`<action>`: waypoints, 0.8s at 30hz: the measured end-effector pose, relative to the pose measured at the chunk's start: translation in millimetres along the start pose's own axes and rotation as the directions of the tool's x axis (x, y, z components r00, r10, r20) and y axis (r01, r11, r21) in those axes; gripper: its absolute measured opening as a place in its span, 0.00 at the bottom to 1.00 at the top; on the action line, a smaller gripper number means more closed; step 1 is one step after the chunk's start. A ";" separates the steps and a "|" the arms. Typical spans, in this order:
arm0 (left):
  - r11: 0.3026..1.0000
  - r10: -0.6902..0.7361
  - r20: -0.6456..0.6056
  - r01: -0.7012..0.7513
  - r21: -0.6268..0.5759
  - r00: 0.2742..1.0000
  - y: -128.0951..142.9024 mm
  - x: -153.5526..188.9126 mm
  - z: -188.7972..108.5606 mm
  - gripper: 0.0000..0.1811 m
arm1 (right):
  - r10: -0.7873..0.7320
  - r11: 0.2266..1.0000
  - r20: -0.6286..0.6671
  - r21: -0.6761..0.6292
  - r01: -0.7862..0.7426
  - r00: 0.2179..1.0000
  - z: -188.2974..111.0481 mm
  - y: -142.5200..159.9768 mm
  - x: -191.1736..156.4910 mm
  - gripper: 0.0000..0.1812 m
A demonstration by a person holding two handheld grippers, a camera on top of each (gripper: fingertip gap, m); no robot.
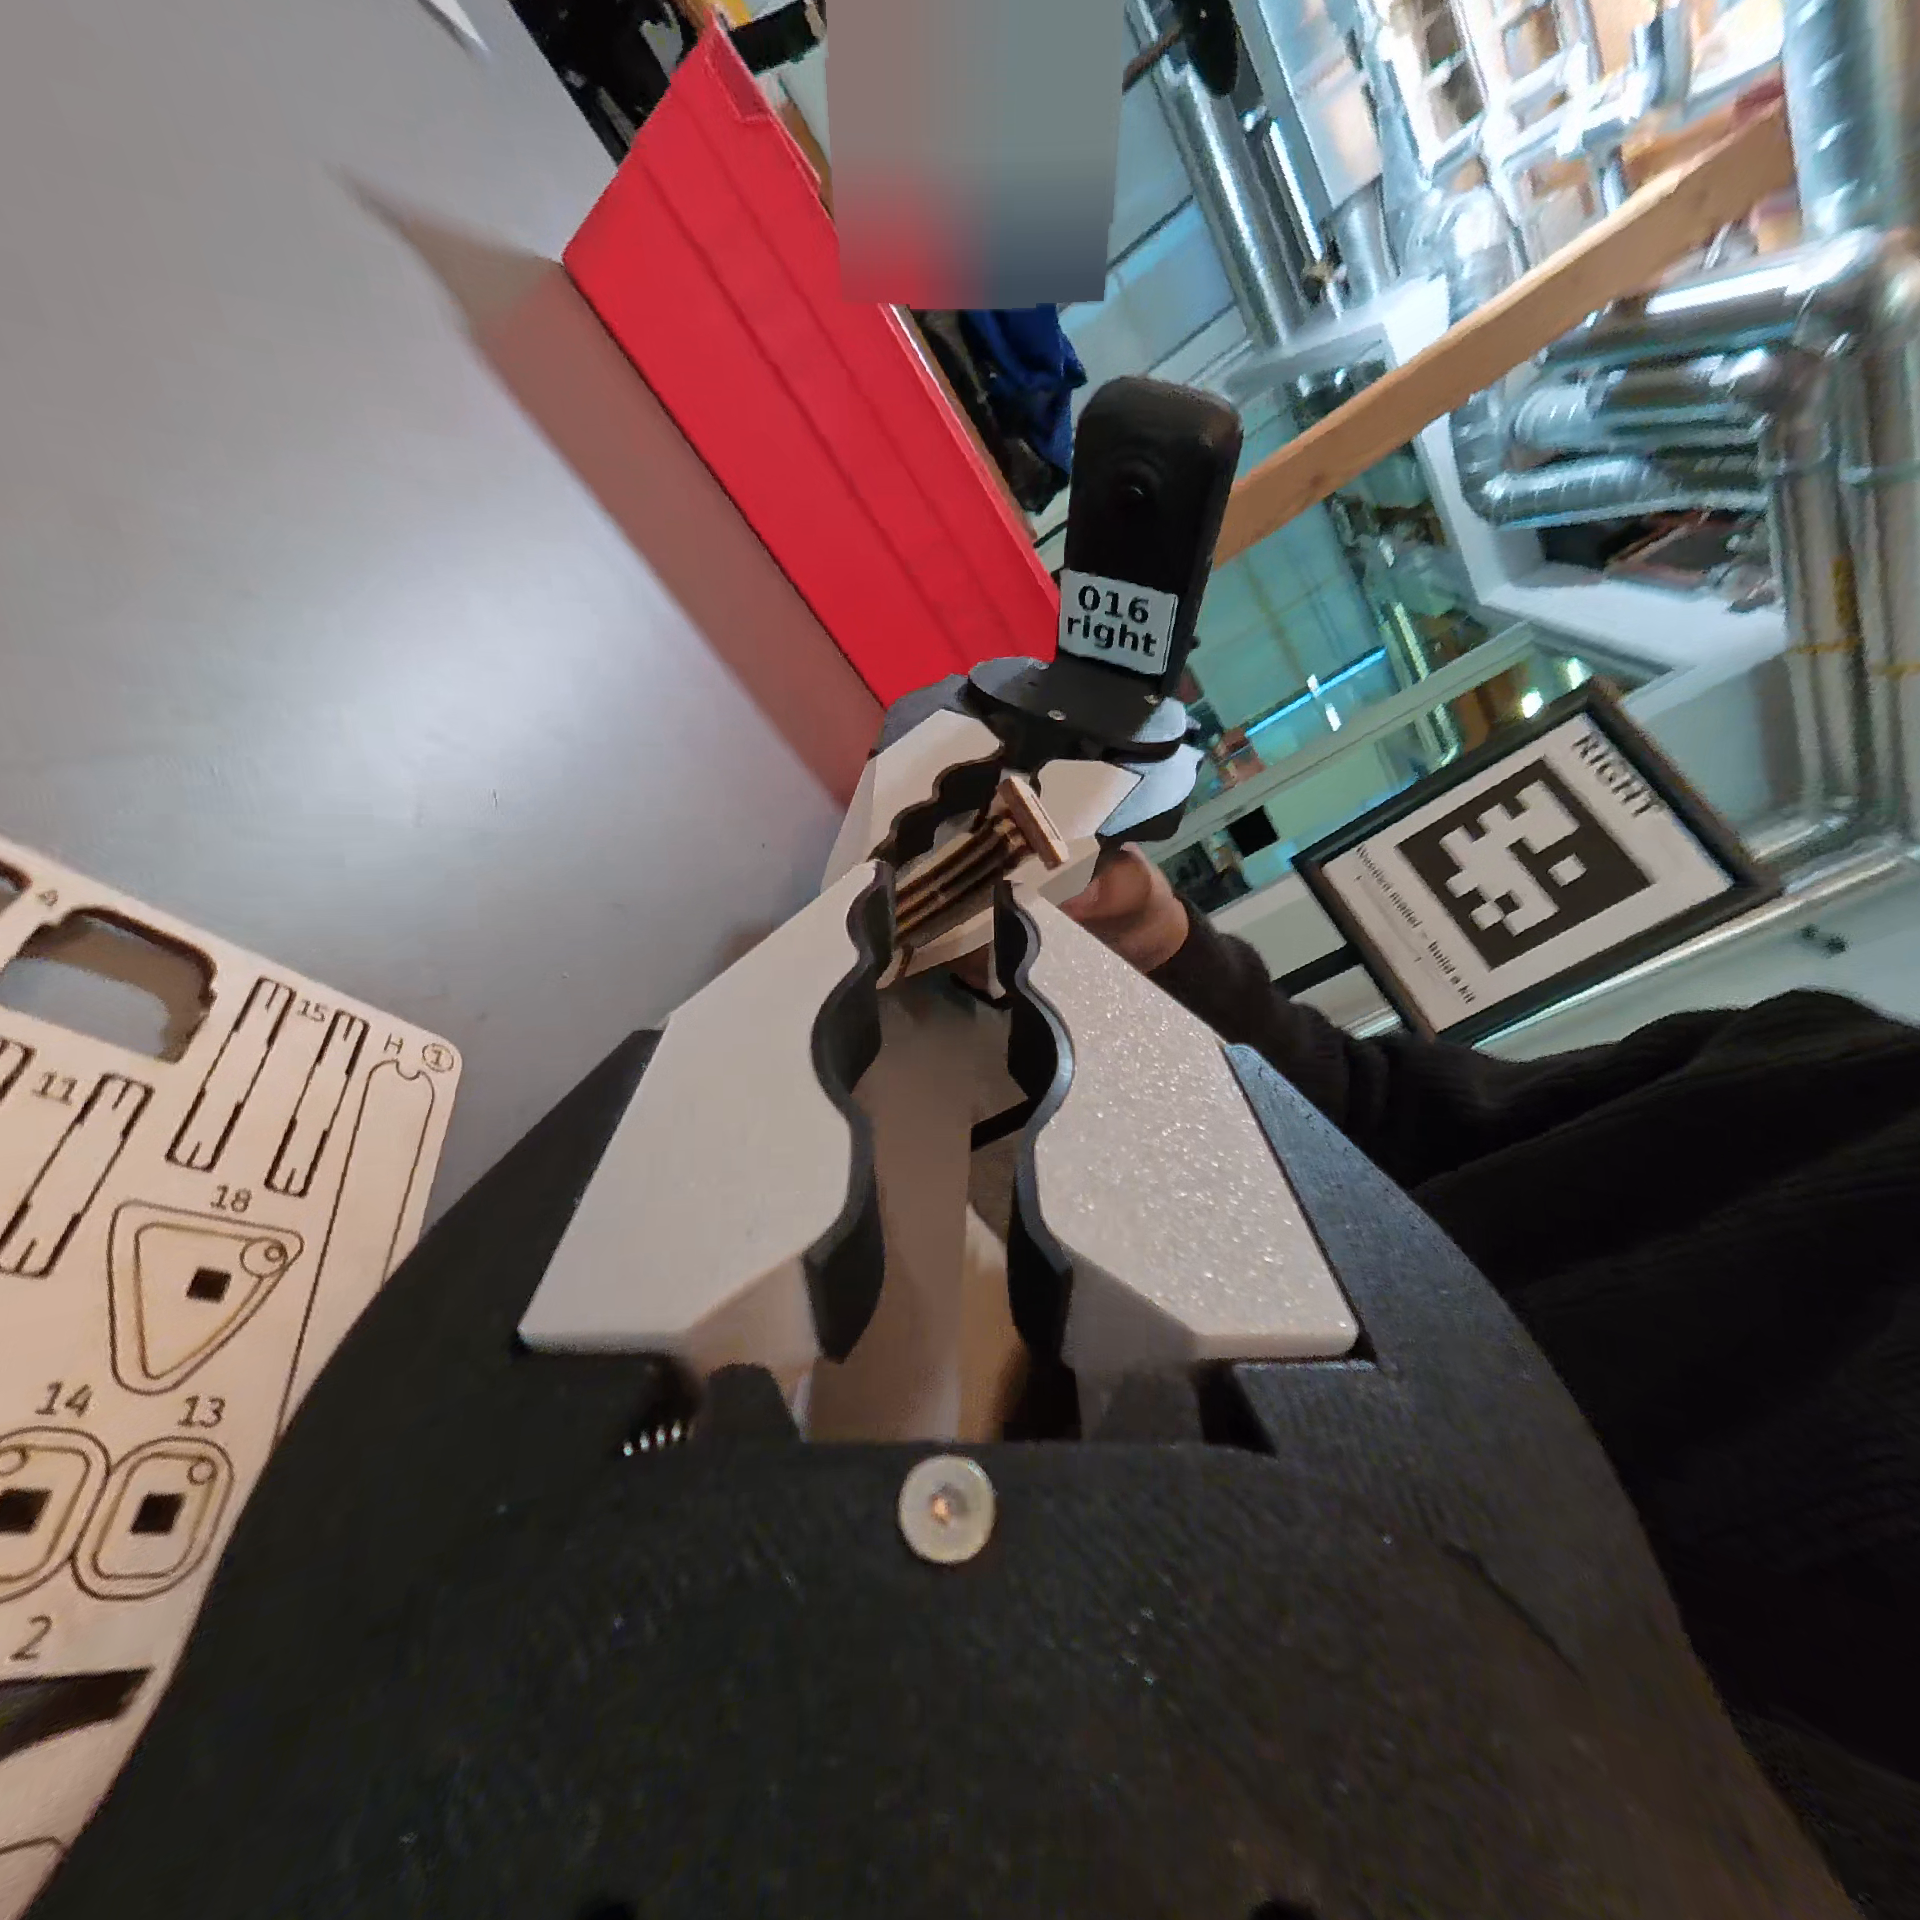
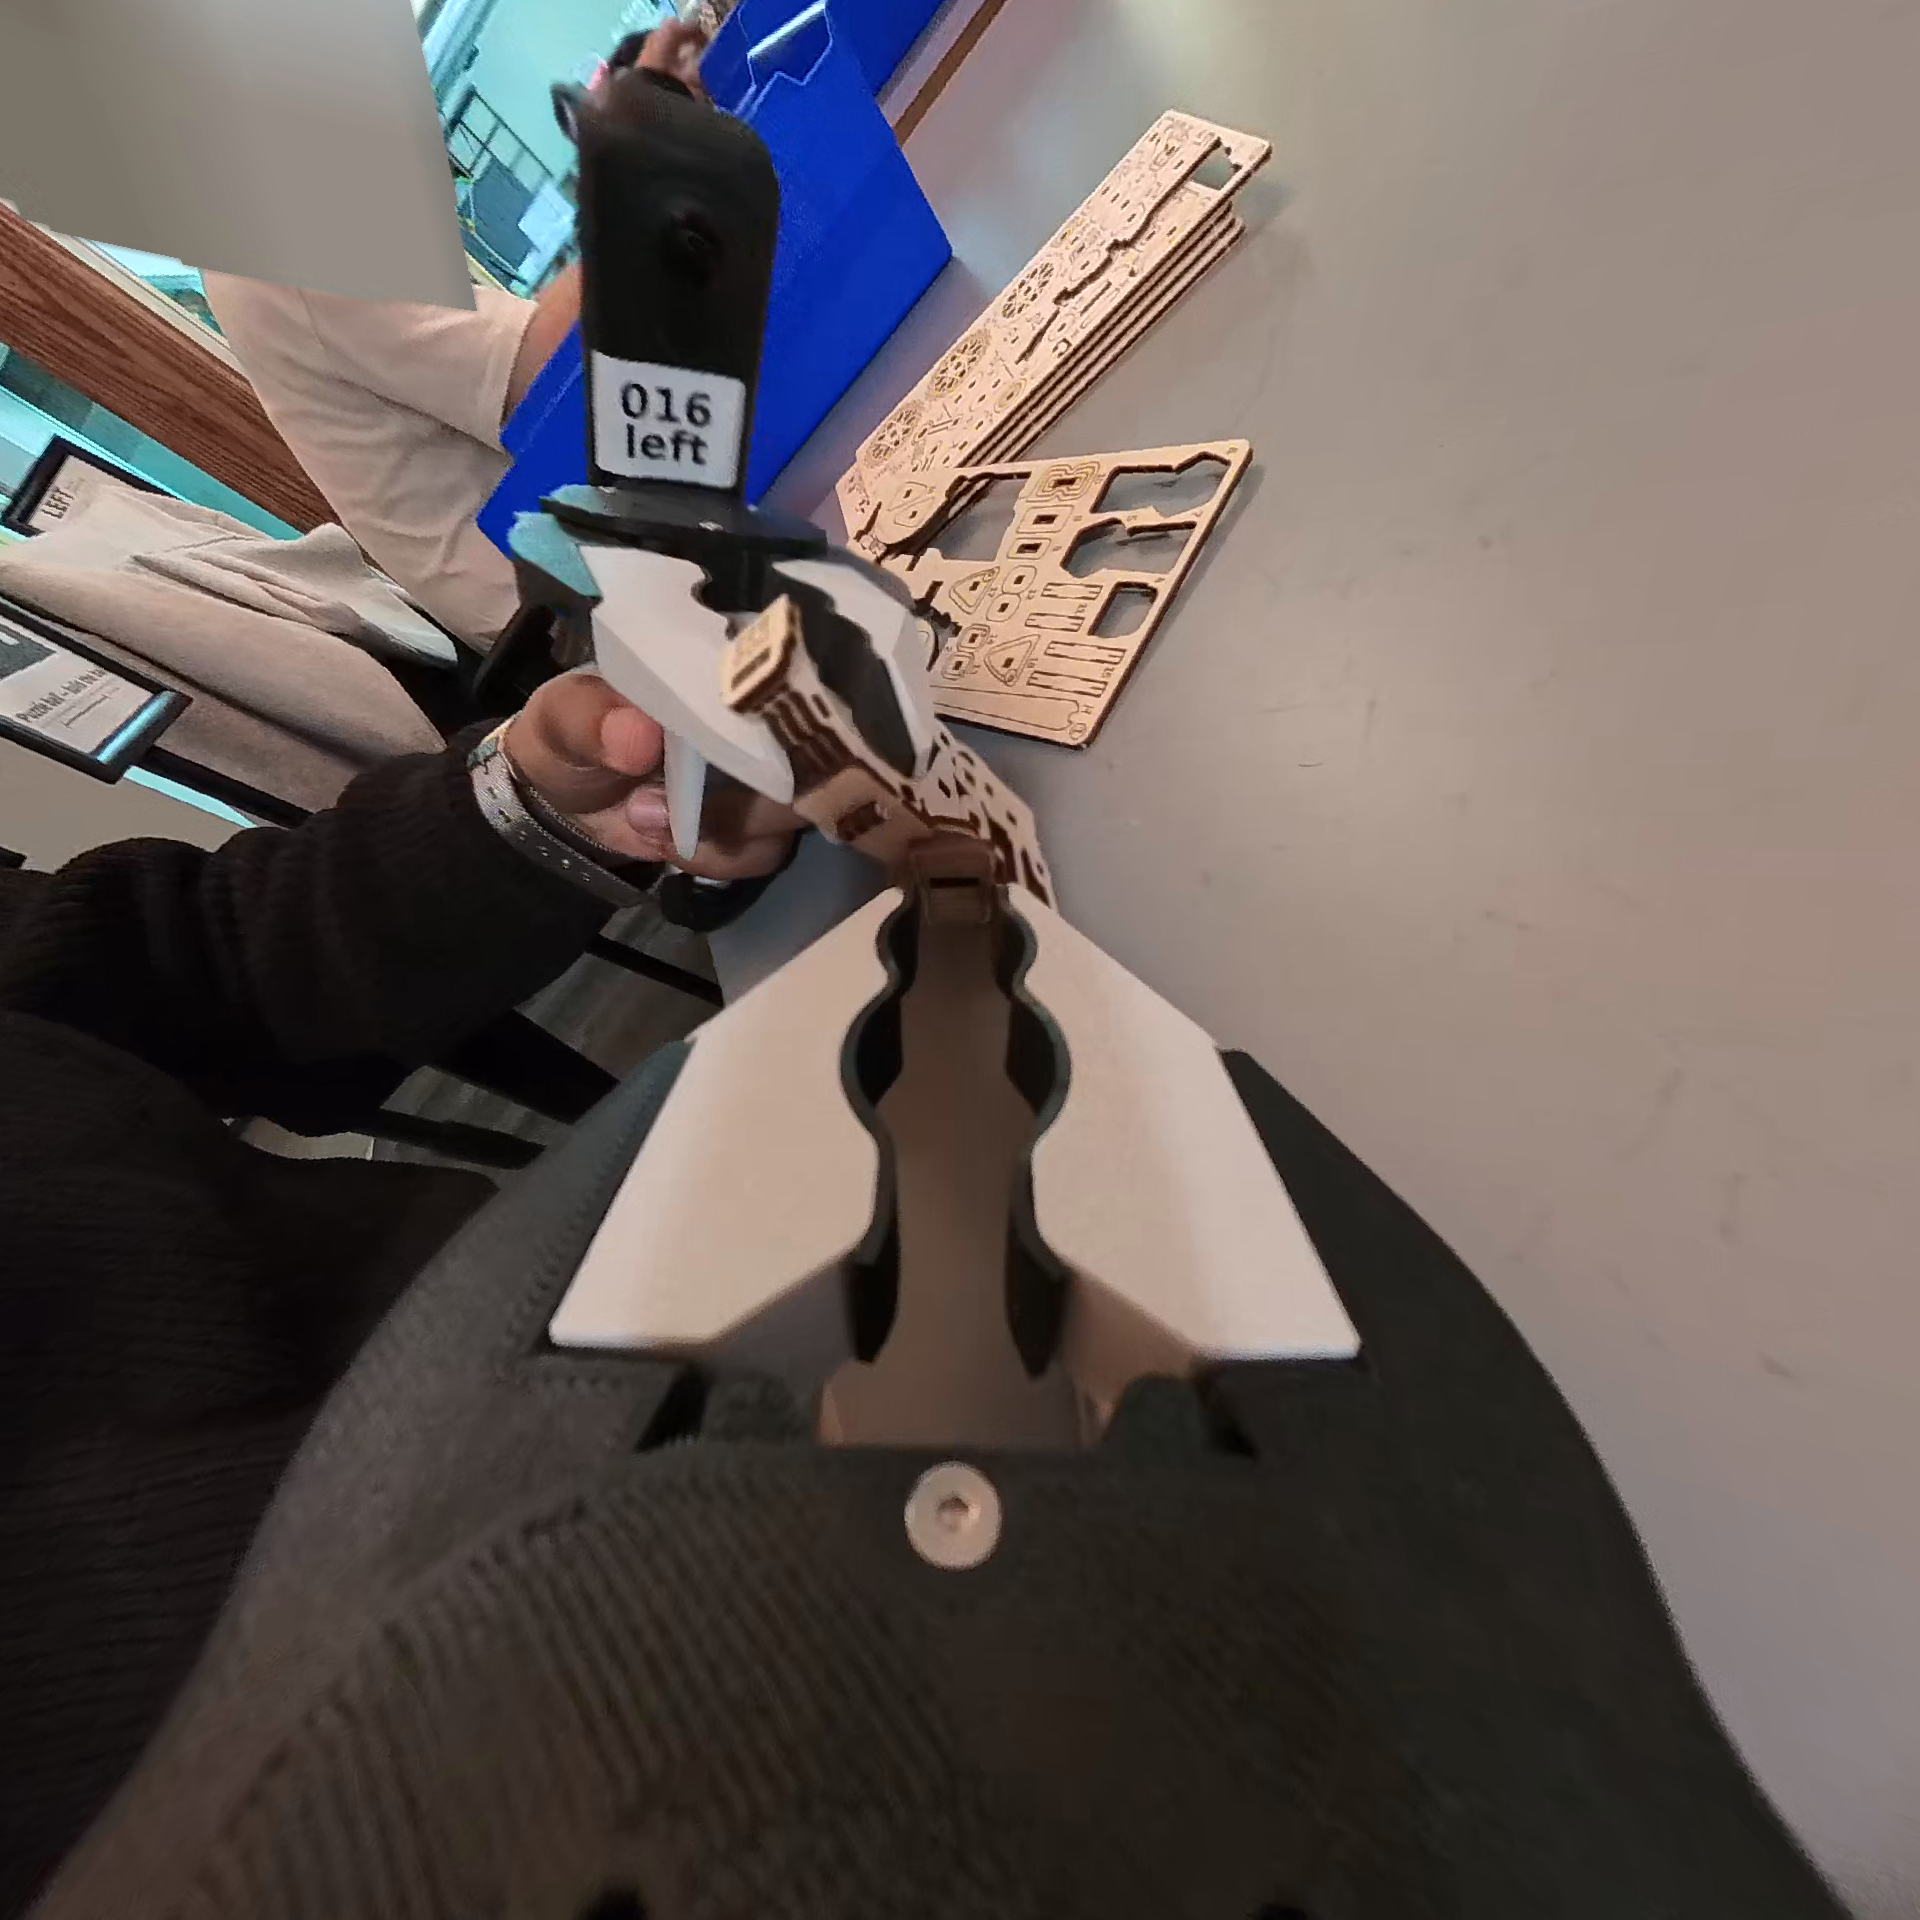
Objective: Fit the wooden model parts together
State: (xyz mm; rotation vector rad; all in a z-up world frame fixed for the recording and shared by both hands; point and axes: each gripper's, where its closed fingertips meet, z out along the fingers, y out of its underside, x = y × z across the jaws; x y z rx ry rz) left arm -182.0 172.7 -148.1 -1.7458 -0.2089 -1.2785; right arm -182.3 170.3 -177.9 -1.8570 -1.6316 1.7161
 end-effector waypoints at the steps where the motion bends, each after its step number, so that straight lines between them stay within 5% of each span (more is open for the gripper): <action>1: 0.999 0.034 0.012 -0.034 -0.020 0.999 2.1 -0.5 0.2 0.10 | -0.006 1.000 -0.009 -0.009 0.006 1.000 0.6 1.3 1.0 0.07; 11: 0.929 0.340 0.027 -0.332 -0.161 0.940 13.1 5.3 -3.6 0.10 | -0.020 0.999 -0.003 -0.027 0.020 1.000 4.6 4.6 -2.4 0.07; 24: 0.871 0.467 0.125 -0.431 -0.234 0.875 13.7 -6.4 -6.4 0.08 | 0.020 1.000 0.043 -0.007 -0.020 0.999 3.8 2.0 -7.1 0.07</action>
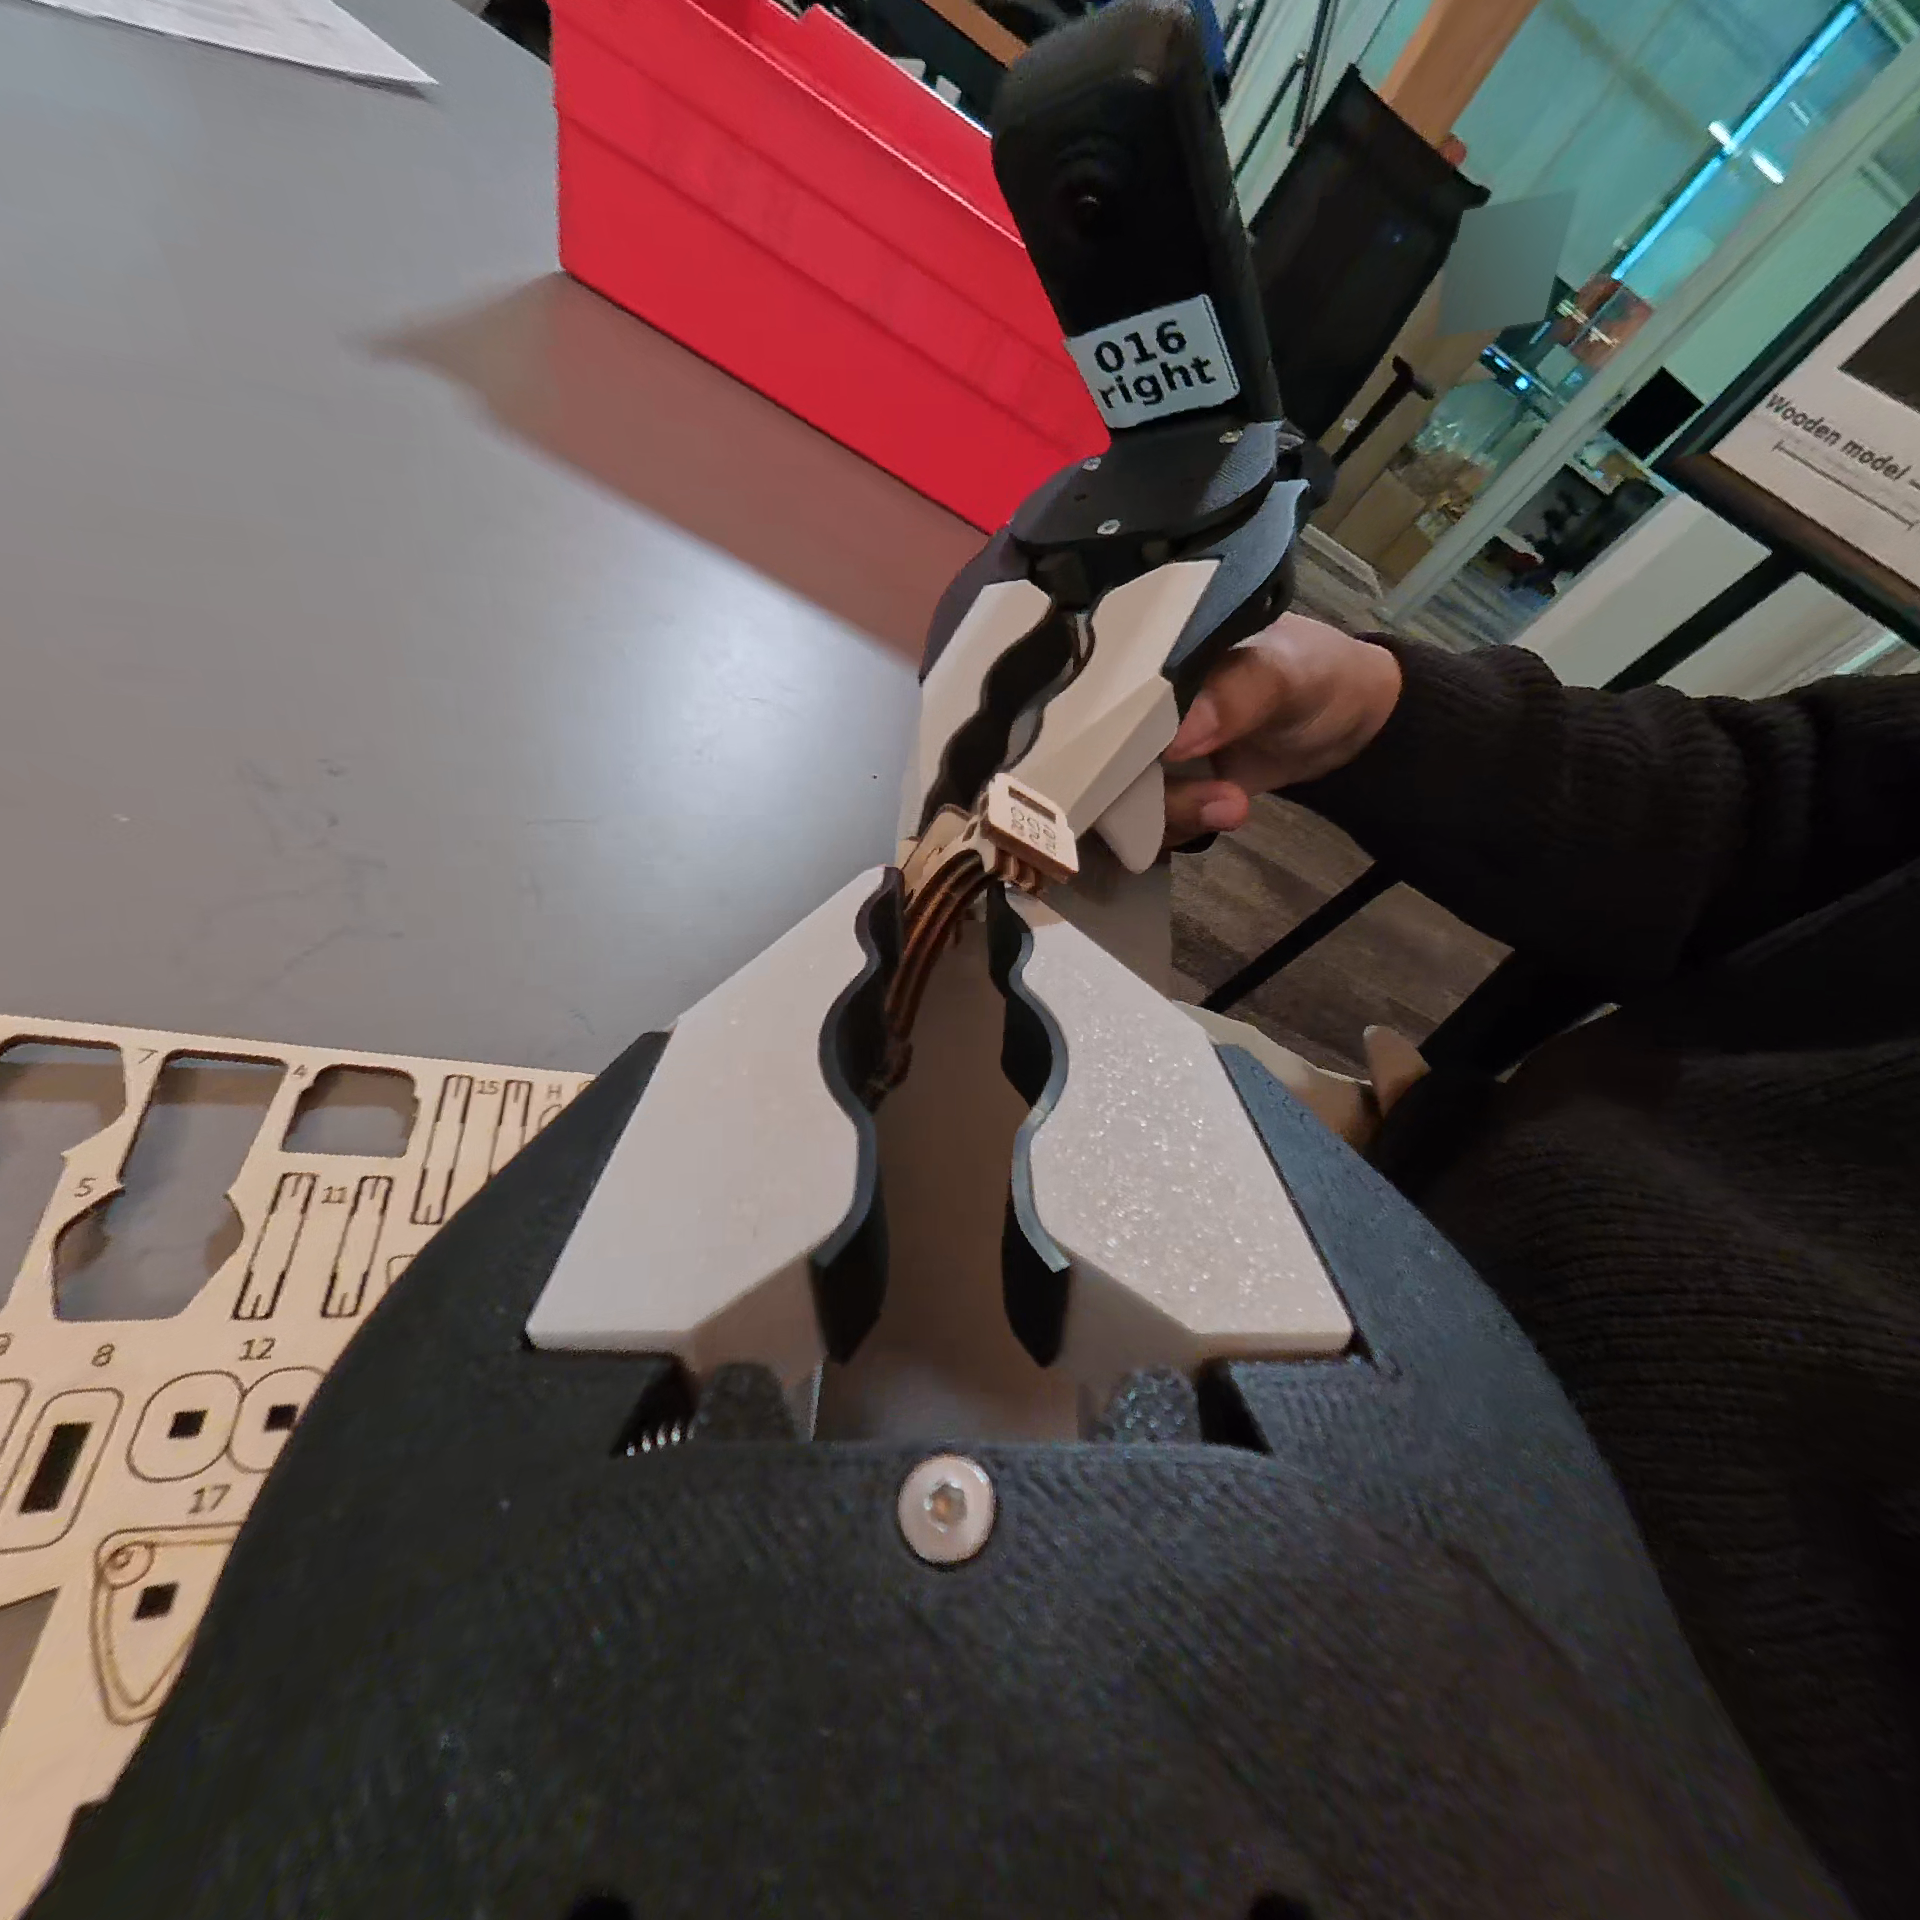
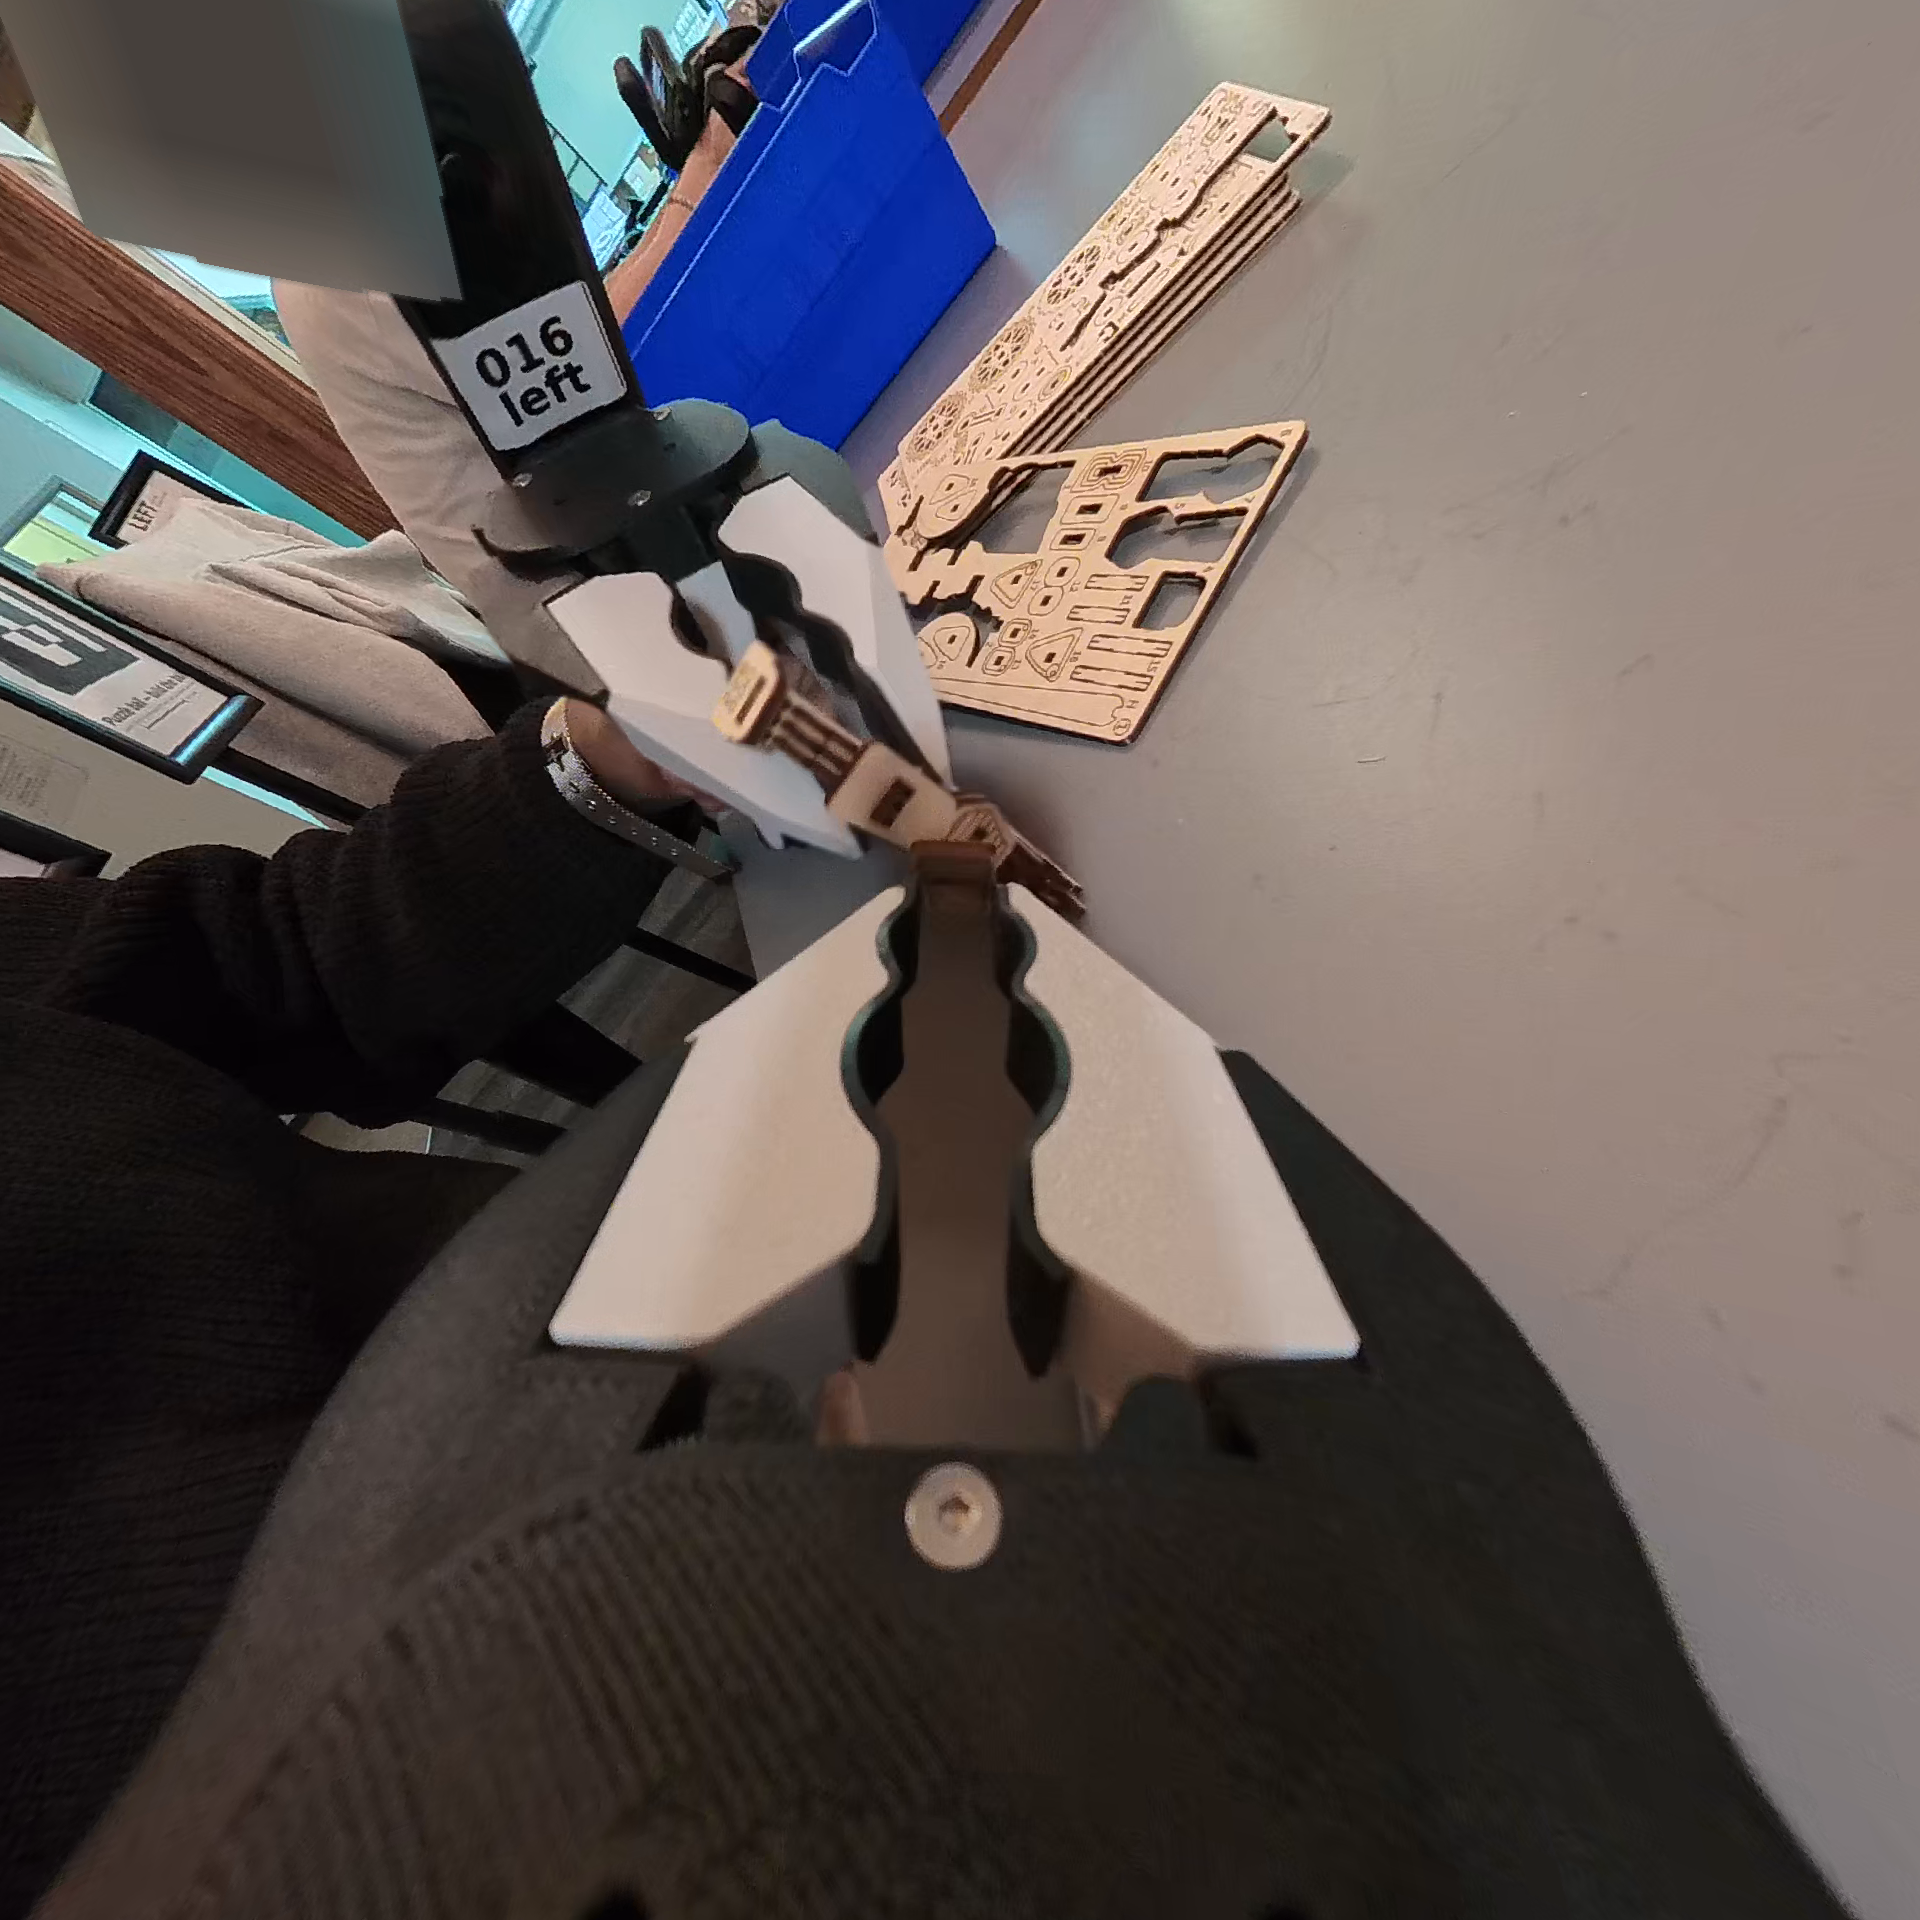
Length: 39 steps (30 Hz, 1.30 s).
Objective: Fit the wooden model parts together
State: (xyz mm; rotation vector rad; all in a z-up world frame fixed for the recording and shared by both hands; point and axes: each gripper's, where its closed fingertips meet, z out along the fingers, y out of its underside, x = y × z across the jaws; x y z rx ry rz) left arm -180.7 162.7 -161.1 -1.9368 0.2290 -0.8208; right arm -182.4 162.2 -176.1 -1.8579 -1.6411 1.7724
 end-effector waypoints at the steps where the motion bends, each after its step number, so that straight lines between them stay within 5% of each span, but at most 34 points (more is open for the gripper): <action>1: 1.000 -0.007 0.012 0.007 0.008 1.000 -1.3 -2.9 -1.2 0.07 | 0.003 1.000 0.003 0.002 -0.003 1.000 -0.1 -0.2 -0.1 0.07; 10: 0.992 -0.078 -0.046 0.082 0.092 0.996 -13.8 -4.4 -9.0 0.05 | 0.017 0.997 0.073 0.072 -0.022 0.997 -6.8 -12.4 -8.7 0.07; 19: 0.998 -0.057 -0.175 0.059 0.006 0.983 -0.2 17.3 -3.1 0.05 | -0.105 0.994 0.165 0.005 0.106 0.981 -12.9 -2.6 -26.8 0.07; 39: 0.990 -0.143 -0.061 0.142 -0.023 0.988 5.2 -6.2 -5.1 0.13 | -0.110 0.993 0.056 -0.035 0.112 0.992 -4.5 4.6 -7.7 0.07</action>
